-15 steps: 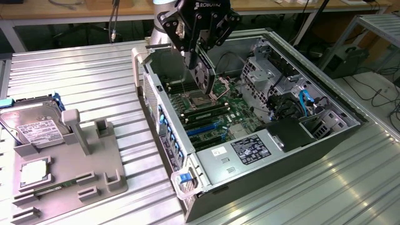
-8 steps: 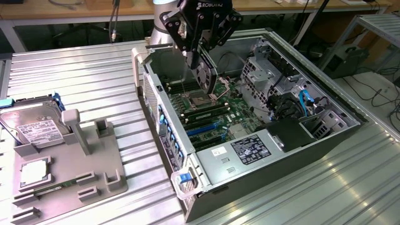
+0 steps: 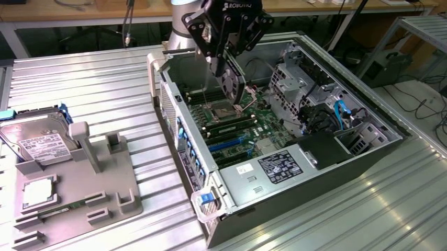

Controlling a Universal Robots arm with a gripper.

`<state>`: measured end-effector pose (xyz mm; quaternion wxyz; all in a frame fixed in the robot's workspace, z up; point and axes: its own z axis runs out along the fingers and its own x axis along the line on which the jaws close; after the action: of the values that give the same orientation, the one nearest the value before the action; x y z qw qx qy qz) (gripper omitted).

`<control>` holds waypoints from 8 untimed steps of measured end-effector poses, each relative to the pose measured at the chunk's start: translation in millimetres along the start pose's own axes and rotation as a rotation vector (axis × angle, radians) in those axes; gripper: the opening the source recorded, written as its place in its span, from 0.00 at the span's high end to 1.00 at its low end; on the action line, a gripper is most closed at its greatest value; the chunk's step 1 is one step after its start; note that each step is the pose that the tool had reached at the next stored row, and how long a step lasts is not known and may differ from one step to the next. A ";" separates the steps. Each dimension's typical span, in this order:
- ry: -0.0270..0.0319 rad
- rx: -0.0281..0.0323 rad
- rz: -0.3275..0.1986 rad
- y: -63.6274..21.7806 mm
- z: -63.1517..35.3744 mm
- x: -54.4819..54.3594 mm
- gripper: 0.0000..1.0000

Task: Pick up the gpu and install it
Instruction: 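Pick up the gpu and move the gpu toward the slot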

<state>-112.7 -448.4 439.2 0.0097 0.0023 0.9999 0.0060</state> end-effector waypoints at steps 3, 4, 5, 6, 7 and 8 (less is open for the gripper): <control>0.0000 0.0000 0.000 0.0 0.2 -1.4 0.73; 0.0000 0.0000 0.000 0.0 0.2 -1.8 0.73; 0.0000 0.0000 0.000 0.0 0.2 -2.4 0.73; 0.0000 0.0001 0.000 0.0 0.3 -3.0 0.73; 0.0000 0.0000 0.000 0.0 0.3 -3.6 0.73; 0.0000 0.0001 0.000 0.0 0.3 -4.3 0.73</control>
<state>-108.4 -448.4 438.9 0.0097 0.0023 0.9999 0.0059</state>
